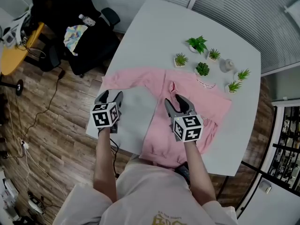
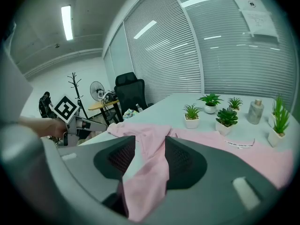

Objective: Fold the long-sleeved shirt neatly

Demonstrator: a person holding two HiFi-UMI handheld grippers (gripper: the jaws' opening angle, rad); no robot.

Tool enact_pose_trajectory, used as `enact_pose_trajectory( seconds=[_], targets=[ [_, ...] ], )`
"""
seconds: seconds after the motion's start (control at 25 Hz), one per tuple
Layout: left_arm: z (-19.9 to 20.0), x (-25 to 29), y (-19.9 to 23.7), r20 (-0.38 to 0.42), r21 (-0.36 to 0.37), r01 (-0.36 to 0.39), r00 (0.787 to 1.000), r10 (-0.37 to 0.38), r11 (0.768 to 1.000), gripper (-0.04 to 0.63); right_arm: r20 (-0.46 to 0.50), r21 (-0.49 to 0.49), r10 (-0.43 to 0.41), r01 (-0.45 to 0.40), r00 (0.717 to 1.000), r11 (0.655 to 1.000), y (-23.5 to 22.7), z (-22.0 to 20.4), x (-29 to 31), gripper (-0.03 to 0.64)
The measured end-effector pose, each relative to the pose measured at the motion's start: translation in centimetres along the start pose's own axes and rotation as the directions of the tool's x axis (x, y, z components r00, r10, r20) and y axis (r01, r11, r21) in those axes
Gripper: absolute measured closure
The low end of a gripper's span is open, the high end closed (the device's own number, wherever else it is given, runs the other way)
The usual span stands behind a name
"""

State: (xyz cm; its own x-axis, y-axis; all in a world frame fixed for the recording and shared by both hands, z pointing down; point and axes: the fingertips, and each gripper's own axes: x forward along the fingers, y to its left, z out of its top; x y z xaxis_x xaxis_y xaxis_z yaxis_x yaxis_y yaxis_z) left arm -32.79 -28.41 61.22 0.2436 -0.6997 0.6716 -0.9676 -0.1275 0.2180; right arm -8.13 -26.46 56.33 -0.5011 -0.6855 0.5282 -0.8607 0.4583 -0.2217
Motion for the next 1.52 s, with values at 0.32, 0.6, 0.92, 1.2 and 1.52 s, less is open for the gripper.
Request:
enact_pose_trajectory(
  seconds=[0.32, 0.6, 0.92, 1.2, 1.52],
  targets=[
    [-0.9, 2.0, 4.1, -0.041, -0.049, -0.12, 0.992, 0.118, 0.992, 0.332, -0.016, 0.01, 0.028, -0.028, 0.999, 1.0, 1.1, -0.8, 0.1, 0.417],
    [-1.5, 3.9, 6.1, -0.067, -0.092, -0.183, 0.982, 0.178, 0.979, 0.35, -0.028, 0.024, 0.036, -0.036, 0.999, 0.999, 1.8, -1.7, 0.2, 0.417],
    [-2.1, 5.5, 6.4, -0.091, -0.035, -0.241, 0.967, 0.237, 0.97, 0.44, -0.033, 0.038, 0.014, -0.013, 0.999, 0.999, 0.6, -2.1, -0.5, 0.417],
    [-1.9, 5.7, 6.2, -0.084, 0.01, -0.242, 0.967, 0.242, 0.97, 0.554, -0.03, 0.056, -0.001, 0.003, 1.0, 0.998, -0.4, -2.3, -0.9, 0.425],
    [-0.8, 5.1, 5.6, -0.036, 0.046, -0.233, 0.971, 0.234, 0.971, 0.553, -0.022, 0.069, -0.034, 0.035, 0.999, 0.997, -2.1, -2.1, -1.7, 0.425]
  ],
)
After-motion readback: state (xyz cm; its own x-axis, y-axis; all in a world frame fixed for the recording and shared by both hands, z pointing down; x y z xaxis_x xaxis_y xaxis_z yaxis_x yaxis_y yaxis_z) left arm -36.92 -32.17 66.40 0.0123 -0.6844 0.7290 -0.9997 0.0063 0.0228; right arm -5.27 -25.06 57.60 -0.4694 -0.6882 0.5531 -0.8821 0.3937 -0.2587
